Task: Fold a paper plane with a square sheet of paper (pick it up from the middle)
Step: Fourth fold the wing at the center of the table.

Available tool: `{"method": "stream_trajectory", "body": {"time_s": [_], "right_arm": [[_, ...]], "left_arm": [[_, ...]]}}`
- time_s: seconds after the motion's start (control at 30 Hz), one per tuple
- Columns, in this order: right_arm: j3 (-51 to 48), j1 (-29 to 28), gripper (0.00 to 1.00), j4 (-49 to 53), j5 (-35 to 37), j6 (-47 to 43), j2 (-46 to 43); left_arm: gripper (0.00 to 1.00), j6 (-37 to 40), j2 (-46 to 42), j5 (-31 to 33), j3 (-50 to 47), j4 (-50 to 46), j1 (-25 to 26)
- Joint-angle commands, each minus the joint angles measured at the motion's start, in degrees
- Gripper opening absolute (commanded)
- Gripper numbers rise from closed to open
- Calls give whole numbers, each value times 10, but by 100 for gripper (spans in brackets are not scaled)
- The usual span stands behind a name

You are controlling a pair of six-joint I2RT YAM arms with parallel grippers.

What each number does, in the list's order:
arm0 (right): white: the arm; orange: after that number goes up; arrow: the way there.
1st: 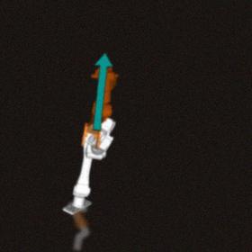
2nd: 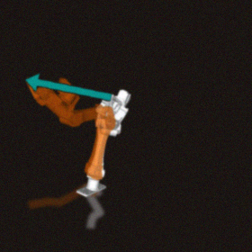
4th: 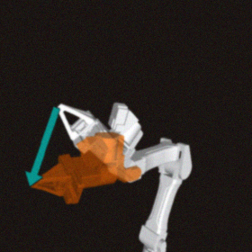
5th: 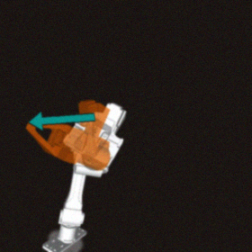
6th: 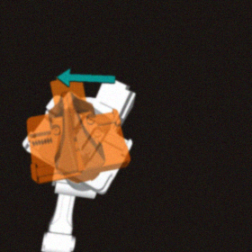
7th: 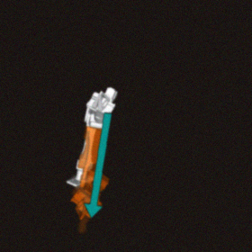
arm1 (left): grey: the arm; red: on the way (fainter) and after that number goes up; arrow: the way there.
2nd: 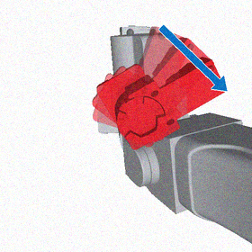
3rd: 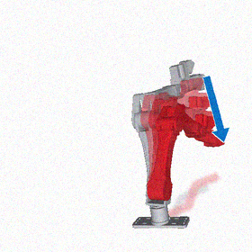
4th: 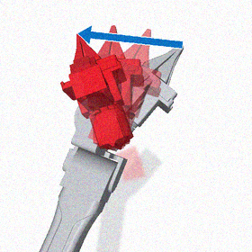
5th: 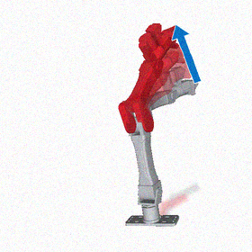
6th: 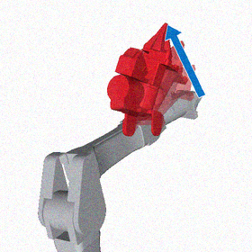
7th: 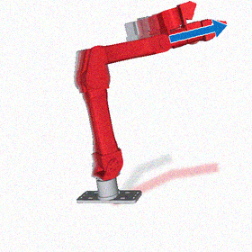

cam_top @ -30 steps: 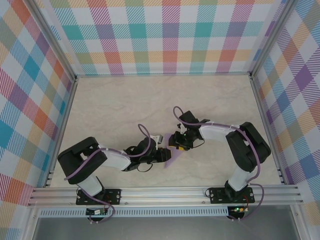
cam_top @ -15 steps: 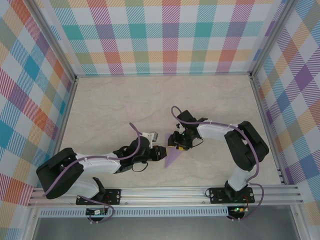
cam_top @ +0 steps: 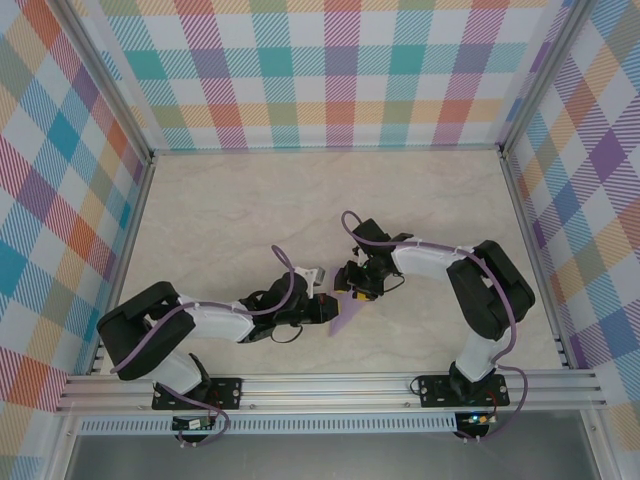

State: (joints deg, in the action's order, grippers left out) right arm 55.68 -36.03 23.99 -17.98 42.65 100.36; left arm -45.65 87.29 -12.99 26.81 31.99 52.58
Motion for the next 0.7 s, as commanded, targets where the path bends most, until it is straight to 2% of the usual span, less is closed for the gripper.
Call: {"method": "stream_trajectory", "body": {"time_s": [0.0,0.67], "right_arm": [[-8,-1,54,51,45,5,29],[-3,-1,52,64,62,0,46]], "left_arm": [[8,1,14,-5,18,16,-5],[4,4,45,31,29,-40,-5]]}}
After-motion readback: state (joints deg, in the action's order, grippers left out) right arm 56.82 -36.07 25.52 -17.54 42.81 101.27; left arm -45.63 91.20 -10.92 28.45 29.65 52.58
